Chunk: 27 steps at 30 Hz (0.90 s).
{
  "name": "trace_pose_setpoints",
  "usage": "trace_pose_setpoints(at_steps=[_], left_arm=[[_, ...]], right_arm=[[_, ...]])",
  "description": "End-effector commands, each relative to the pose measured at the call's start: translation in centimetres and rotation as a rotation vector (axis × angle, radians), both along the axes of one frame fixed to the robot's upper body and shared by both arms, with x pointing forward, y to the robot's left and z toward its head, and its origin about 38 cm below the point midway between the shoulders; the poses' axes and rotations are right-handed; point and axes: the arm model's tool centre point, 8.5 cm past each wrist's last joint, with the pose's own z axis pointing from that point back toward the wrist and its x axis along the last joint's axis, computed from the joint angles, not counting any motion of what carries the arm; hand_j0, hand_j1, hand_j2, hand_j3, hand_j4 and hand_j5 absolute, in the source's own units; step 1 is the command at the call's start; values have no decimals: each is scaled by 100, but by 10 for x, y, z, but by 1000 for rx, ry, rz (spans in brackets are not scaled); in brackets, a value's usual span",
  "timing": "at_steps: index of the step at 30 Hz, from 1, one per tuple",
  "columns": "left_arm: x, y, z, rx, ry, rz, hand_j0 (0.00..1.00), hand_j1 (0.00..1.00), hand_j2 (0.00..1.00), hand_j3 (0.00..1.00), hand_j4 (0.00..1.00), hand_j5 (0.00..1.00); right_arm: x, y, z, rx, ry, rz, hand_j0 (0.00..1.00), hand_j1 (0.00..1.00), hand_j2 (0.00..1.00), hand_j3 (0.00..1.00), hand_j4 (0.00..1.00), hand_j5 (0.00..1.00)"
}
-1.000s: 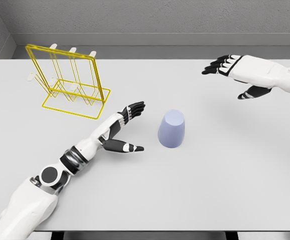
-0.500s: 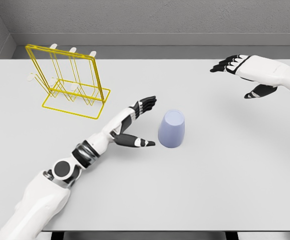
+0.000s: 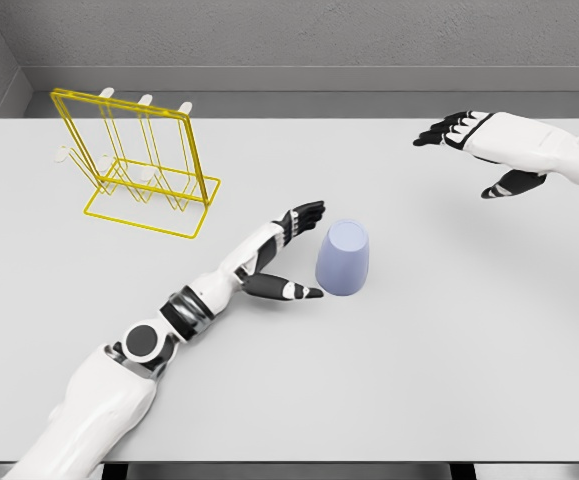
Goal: Place the cup on the cup holder with both arms
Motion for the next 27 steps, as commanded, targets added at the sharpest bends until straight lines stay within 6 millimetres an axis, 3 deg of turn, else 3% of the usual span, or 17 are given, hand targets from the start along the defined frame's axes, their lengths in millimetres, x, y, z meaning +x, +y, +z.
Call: trace_pose_setpoints(at_steps=[1,4,19,27], left_arm=[[1,-1,1,-3,1,2,100,100,100,100,100,100],[7,0,-2,1,12,12,100,100,100,100,100,100],[-1,-26,-6,-14,26,-32,100,100,100,100,100,100],[0,-26,-4,-16,21,-33,100,100,100,100,100,100]], right_arm=[[0,0,1,6,0,-3,100,100,100,100,100,100],[0,0,1,6,0,-3,100,100,100,100,100,100],[0,-1,0,6,2,-3,100,100,100,100,100,100],[0,-1,1,5,0,-4,100,100,100,100,100,100]])
